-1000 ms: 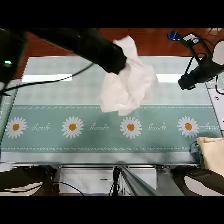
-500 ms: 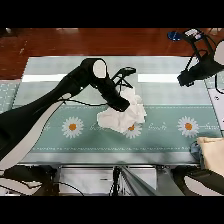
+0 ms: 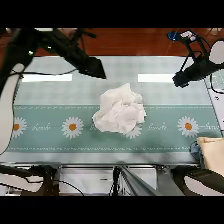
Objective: Fold the shirts.
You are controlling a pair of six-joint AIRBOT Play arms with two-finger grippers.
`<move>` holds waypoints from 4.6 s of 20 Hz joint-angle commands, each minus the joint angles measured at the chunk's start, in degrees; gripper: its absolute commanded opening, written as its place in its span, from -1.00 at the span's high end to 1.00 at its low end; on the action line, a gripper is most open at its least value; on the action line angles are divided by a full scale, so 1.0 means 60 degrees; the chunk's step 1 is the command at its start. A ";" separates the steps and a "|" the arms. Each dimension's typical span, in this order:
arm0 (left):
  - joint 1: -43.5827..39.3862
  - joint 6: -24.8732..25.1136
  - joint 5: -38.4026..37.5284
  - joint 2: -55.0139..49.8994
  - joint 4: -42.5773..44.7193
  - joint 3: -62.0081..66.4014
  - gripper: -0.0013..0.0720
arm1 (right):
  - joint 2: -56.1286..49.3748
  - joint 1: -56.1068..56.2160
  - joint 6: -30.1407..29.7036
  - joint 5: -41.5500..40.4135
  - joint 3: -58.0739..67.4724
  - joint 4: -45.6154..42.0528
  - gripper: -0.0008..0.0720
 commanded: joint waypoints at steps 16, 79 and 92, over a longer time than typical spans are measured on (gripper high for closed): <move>0.0729 0.2736 0.2138 -0.0244 -0.1501 -0.5887 -1.00 | -0.0040 -0.1249 -0.0015 0.0091 -0.0492 0.2619 -0.68; 0.4178 0.1104 0.2597 0.6342 -0.1486 0.0543 0.89 | 0.4998 -0.4838 -0.1829 -0.3322 0.0357 1.2601 0.91; 0.4306 -0.2849 -0.1563 1.0371 0.0444 0.0452 0.89 | 0.5843 -0.5125 0.2718 0.3952 0.3581 0.9129 0.91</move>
